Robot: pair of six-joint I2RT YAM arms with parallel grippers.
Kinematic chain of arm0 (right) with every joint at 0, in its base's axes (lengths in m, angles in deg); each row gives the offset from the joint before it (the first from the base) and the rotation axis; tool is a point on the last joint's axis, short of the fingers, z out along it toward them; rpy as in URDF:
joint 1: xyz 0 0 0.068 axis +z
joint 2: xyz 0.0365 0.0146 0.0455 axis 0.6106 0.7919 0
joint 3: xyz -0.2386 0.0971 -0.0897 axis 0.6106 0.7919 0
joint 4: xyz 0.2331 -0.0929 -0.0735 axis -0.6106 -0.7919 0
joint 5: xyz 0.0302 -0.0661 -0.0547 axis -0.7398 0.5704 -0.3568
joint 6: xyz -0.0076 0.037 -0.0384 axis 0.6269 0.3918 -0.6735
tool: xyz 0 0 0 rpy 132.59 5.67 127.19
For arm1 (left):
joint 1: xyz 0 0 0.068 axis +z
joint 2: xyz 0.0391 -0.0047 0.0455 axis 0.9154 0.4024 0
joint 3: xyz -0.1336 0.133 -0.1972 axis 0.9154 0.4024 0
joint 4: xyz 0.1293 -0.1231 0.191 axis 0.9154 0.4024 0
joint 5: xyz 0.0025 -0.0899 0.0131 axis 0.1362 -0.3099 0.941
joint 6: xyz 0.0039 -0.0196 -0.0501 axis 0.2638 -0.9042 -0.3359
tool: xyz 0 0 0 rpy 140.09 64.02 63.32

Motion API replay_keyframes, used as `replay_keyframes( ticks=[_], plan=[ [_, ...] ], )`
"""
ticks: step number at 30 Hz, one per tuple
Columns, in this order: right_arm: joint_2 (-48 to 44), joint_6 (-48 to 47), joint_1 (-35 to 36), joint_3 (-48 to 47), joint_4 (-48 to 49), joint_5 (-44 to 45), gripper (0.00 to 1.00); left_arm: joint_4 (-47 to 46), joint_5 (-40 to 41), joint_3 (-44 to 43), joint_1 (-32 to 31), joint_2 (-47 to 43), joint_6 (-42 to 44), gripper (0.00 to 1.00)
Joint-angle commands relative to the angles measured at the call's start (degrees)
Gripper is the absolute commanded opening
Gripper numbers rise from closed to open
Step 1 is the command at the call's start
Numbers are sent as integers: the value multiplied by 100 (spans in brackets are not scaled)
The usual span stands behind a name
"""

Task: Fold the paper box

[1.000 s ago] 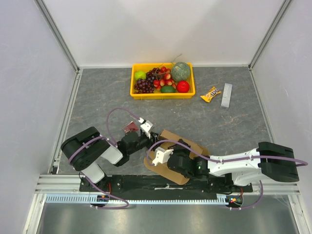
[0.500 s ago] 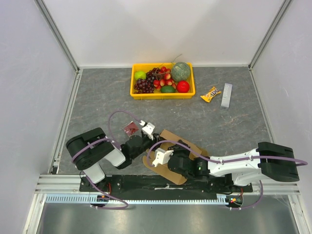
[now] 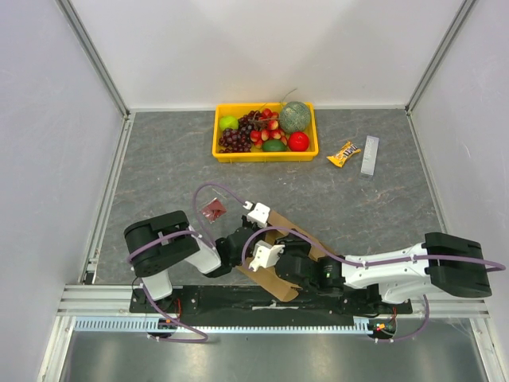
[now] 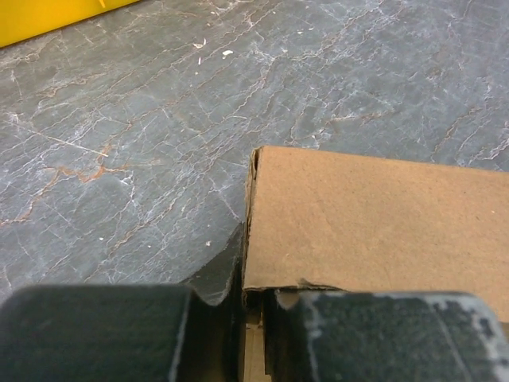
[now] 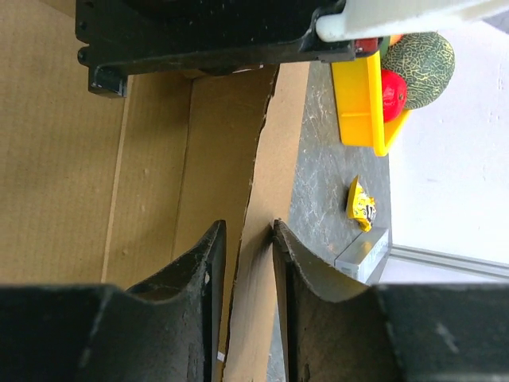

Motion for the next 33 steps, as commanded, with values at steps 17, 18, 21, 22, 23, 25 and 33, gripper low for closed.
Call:
replay_keyframes(
  ticks=[17,18,21,22,23,25,33],
  plan=[
    [-1005,721,49,105,172,-804,59,807,170,395,-195,-1024,-484,68],
    [-1119,782,49,96,146,-857,62,868,109,457,-187,-1120,-581,72],
    [-1427,914,49,96,49,-980,66,869,-102,703,-204,-1253,-792,80],
    [-1524,958,49,113,14,-1050,67,851,-164,756,-204,-1279,-827,82],
    [-1629,985,49,122,-12,-1095,68,825,-225,808,-195,-1314,-862,83],
    [-1822,1038,49,122,-56,-1156,70,772,-331,896,-204,-1350,-898,84],
    [-2702,1494,-73,351,934,-1534,75,815,-569,1476,-432,-2060,-1442,91]
  ],
)
